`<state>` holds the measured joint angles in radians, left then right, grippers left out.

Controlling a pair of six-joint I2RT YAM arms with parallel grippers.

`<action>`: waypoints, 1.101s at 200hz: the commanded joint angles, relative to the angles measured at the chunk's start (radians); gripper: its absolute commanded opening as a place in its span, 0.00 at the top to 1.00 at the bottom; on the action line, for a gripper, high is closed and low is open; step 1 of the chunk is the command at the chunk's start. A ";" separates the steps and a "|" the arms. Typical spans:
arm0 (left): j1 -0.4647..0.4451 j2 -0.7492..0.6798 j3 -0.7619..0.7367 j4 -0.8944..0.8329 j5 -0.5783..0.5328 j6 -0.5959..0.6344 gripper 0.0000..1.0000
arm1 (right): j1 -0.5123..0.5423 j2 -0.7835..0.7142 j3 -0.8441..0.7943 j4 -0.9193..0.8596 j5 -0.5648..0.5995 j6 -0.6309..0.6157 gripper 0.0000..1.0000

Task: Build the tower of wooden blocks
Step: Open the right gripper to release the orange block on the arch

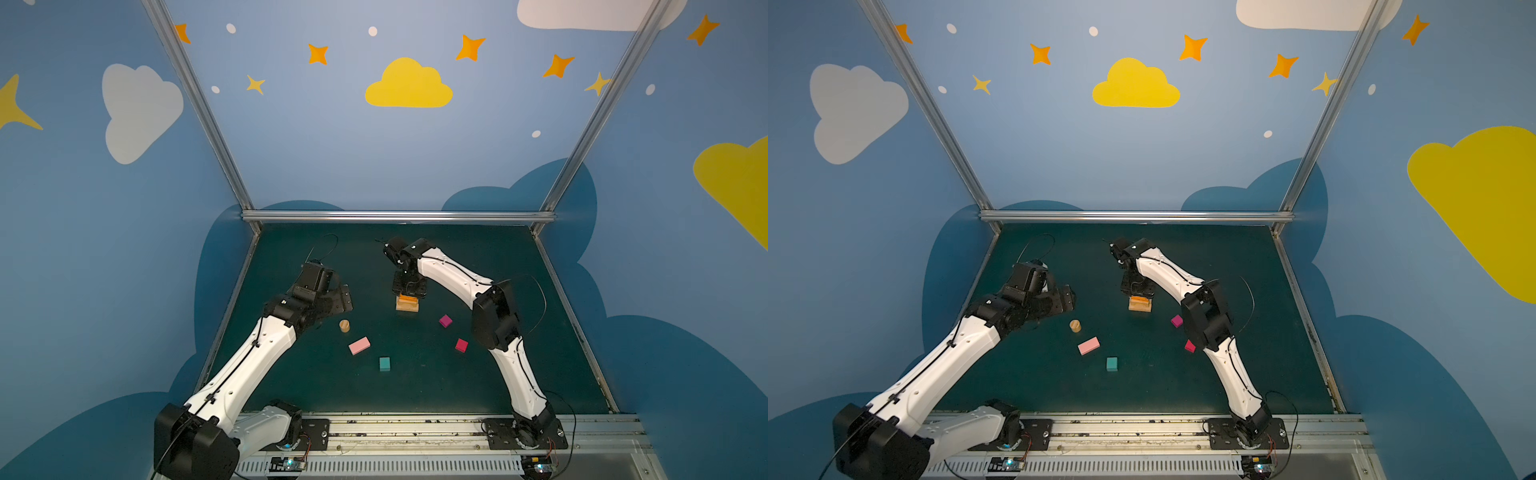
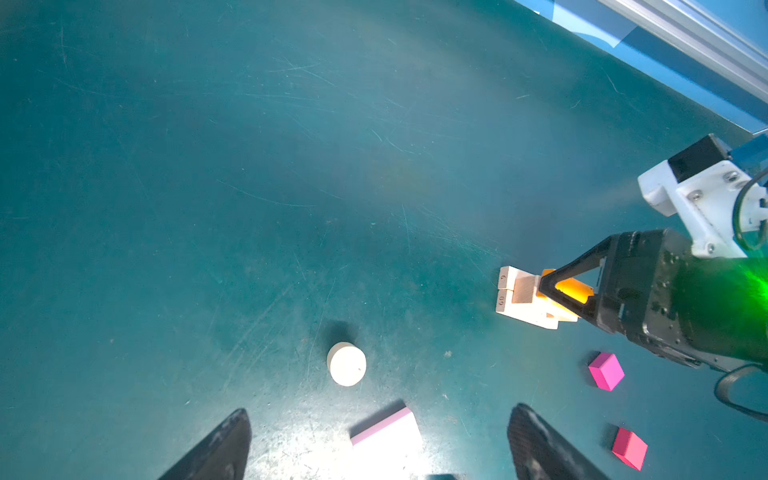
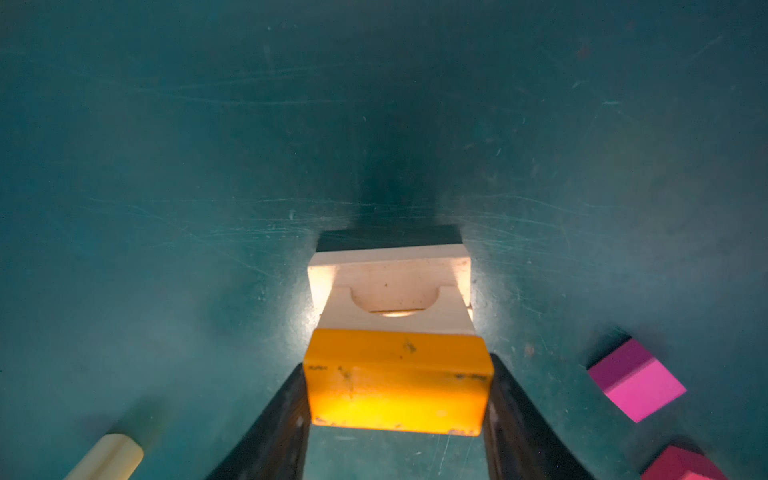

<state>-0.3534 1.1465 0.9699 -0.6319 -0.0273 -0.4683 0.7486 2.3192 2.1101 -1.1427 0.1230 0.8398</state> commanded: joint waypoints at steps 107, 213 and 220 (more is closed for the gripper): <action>0.005 -0.001 -0.009 0.000 0.006 0.002 0.04 | -0.005 0.004 0.006 -0.031 -0.001 -0.015 0.48; 0.004 -0.001 -0.010 0.001 0.004 0.001 0.04 | -0.005 0.010 0.009 -0.029 -0.009 -0.012 0.31; 0.005 -0.002 -0.010 0.001 0.004 0.001 0.04 | -0.006 0.010 0.009 -0.029 -0.008 -0.012 0.31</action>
<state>-0.3534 1.1465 0.9699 -0.6319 -0.0269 -0.4683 0.7475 2.3192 2.1094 -1.1488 0.1120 0.8295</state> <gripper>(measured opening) 0.960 0.683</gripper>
